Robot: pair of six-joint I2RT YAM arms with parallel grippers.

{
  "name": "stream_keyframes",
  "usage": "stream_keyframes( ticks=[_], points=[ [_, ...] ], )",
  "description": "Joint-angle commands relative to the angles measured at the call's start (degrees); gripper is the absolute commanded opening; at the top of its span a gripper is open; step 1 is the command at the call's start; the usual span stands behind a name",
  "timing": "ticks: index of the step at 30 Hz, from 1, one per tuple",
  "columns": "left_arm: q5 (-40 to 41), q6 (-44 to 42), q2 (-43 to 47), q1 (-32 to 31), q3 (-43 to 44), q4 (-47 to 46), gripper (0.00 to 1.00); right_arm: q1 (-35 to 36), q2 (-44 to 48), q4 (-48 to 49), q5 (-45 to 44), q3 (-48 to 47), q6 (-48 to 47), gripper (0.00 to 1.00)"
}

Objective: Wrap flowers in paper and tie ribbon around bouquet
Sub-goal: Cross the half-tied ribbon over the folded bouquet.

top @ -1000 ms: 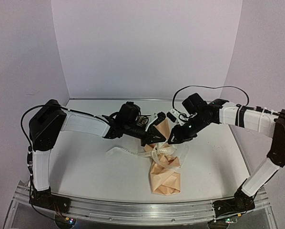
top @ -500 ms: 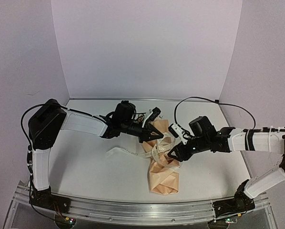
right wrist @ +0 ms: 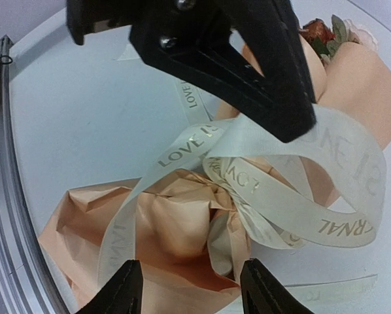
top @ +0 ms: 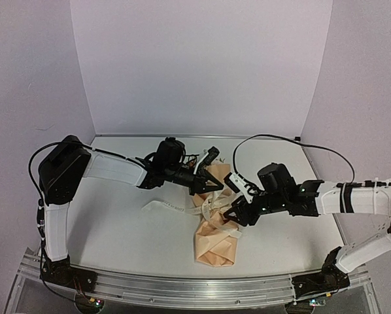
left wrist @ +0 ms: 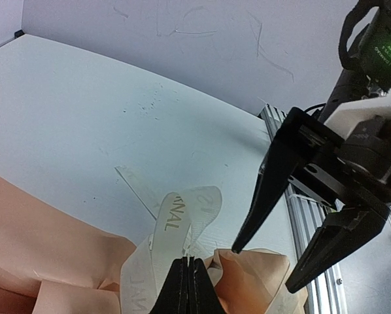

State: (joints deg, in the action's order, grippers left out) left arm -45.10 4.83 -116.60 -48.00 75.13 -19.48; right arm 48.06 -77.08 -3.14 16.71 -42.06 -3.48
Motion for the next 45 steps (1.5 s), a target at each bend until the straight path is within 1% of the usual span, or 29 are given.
stream_keyframes(
  ticks=[1,6,13,21,24,30,36,41,45],
  points=[
    [-1.4,-0.1,2.2,0.3,0.9,-0.1,0.00,2.5,1.2,-1.6,2.6,-3.0,-2.5,0.52],
    [-1.4,-0.8,2.3,0.4,0.7,0.7,0.00,5.0,-0.2,-4.0,4.2,-3.4,-4.4,0.51],
    [-1.8,-3.1,2.5,0.4,0.1,3.7,0.00,5.3,-3.5,-6.9,5.6,-4.5,-6.9,0.51],
    [-1.8,-4.3,2.3,0.4,-0.1,6.1,0.00,5.3,-6.5,-7.0,5.6,-5.4,-8.1,0.46],
    [-1.8,-4.7,2.3,0.4,-0.4,6.6,0.00,5.3,-7.0,-7.3,5.4,-5.6,-8.0,0.41],
    [-2.1,-4.7,2.8,0.8,-1.1,6.3,0.00,5.3,-6.7,-9.3,3.7,-7.1,-6.6,0.23],
    [-2.1,-4.7,3.2,1.2,-1.5,6.3,0.00,5.4,-5.3,-9.9,2.7,-7.8,-5.4,0.07],
    [-1.8,-6.2,3.9,1.7,-1.9,6.0,0.00,5.4,-4.5,-10.9,1.0,-8.0,-4.6,0.00],
    [-1.1,-5.4,4.9,2.0,-3.2,4.3,0.00,5.4,-2.8,-12.3,-3.0,-6.9,-5.1,0.00]
  ],
)
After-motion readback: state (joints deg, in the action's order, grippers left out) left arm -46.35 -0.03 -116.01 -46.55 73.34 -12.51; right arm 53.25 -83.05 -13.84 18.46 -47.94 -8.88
